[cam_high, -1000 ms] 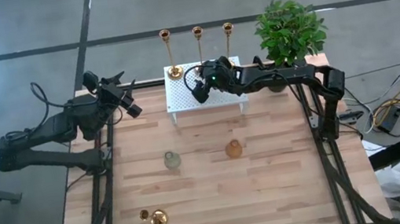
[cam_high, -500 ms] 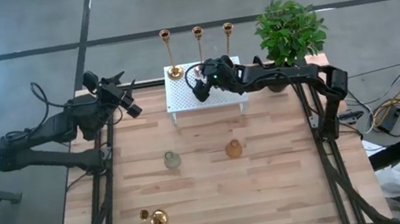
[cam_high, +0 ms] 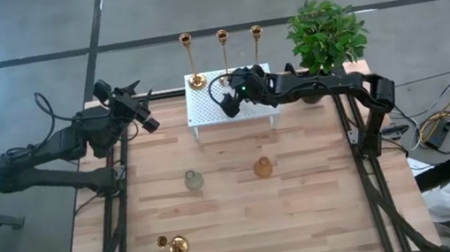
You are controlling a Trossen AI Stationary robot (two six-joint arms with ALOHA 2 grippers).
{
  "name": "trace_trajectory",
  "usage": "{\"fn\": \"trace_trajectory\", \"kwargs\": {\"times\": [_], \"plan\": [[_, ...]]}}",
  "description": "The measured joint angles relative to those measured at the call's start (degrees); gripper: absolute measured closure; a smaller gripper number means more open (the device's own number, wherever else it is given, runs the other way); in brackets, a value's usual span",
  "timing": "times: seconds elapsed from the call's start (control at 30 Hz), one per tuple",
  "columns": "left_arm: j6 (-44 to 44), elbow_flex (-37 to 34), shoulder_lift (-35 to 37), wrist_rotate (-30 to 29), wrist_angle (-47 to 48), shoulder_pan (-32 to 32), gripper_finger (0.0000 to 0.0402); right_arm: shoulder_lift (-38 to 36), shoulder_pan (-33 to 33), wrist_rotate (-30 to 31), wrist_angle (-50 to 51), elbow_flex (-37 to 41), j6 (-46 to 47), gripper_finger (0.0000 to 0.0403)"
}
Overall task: Pick & Place candle stick holders
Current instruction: Put the transparent glass candle holder on the shelf, then put the yellow glass candle holder on the shelf
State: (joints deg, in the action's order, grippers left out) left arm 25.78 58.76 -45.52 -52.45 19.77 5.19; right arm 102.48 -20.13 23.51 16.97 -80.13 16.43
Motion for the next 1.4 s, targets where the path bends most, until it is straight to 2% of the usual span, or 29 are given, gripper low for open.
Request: {"fn": "trace_trajectory", "kwargs": {"times": [0.4,0.8,1.07,1.23,1.3,1.4], "plan": [[0.6,0.0,-0.04,0.02,-0.01,0.0,0.0213,-5.0,1.47,0.15,4.91,-0.01,0.95,0.0106],[0.59,0.0,-0.07,0.02,-0.02,0.0,0.0213,-13.53,6.5,0.02,18.34,-0.01,6.77,0.0112],[0.57,0.0,-0.07,0.02,0.0,0.0,0.0213,-18.52,13.79,0.02,19.87,-0.01,10.12,0.0125],[0.57,0.0,-0.09,0.02,0.0,0.0,0.0213,-20.41,20.62,0.99,23.8,0.63,17.42,0.0135],[0.57,0.0,-0.09,0.02,0.0,0.0,0.0213,-20.46,24.22,3.75,26.79,1.2,21.2,0.0139],[0.57,0.0,-0.09,0.02,0.0,0.0,0.0213,-20.25,30.72,11.22,29.58,2.76,28.29,0.0145]]}}
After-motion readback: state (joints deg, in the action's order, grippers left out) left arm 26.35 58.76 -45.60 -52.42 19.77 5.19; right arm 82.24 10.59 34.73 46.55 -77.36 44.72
